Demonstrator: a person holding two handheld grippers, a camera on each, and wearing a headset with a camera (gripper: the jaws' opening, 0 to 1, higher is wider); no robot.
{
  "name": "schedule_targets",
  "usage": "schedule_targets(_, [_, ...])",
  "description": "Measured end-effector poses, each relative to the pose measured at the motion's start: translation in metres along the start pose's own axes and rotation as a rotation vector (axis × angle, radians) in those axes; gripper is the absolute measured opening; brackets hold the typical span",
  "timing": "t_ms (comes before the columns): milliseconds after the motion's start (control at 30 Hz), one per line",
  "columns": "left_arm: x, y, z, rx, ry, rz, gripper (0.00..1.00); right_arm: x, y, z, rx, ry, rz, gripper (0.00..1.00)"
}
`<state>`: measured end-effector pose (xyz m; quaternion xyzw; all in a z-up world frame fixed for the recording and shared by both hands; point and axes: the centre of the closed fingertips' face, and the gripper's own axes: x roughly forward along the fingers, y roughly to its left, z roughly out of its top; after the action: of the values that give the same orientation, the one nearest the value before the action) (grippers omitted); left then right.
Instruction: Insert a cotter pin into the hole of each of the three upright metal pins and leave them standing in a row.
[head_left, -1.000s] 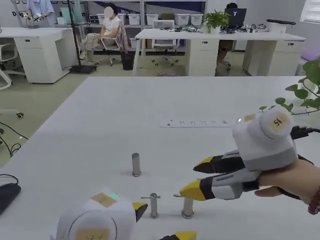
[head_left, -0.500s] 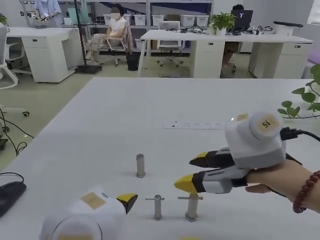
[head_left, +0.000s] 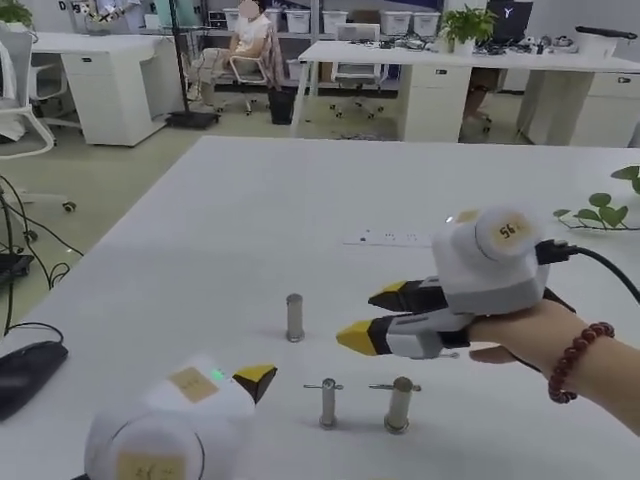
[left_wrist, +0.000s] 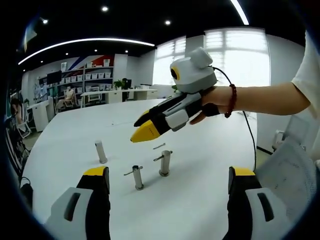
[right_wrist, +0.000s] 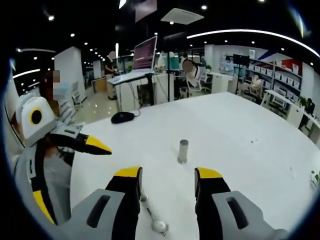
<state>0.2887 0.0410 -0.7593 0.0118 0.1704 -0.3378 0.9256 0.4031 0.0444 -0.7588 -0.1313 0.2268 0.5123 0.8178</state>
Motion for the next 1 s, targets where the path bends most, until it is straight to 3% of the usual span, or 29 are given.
schedule_targets(367, [0.003, 0.012, 0.002, -0.017, -0.009, 0.014, 0.99, 0.033, -0.018, 0.012, 0.011, -0.037, -0.024, 0.43])
schedule_targets(633, [0.004, 0.012, -0.001, -0.008, -0.009, 0.016, 0.97, 0.055, -0.017, 0.009, -0.001, -0.041, -0.016, 0.42])
schedule_targets(1000, [0.006, 0.015, -0.005, -0.040, -0.009, 0.019, 0.94, 0.085, -0.022, 0.011, 0.001, -0.071, -0.024, 0.35])
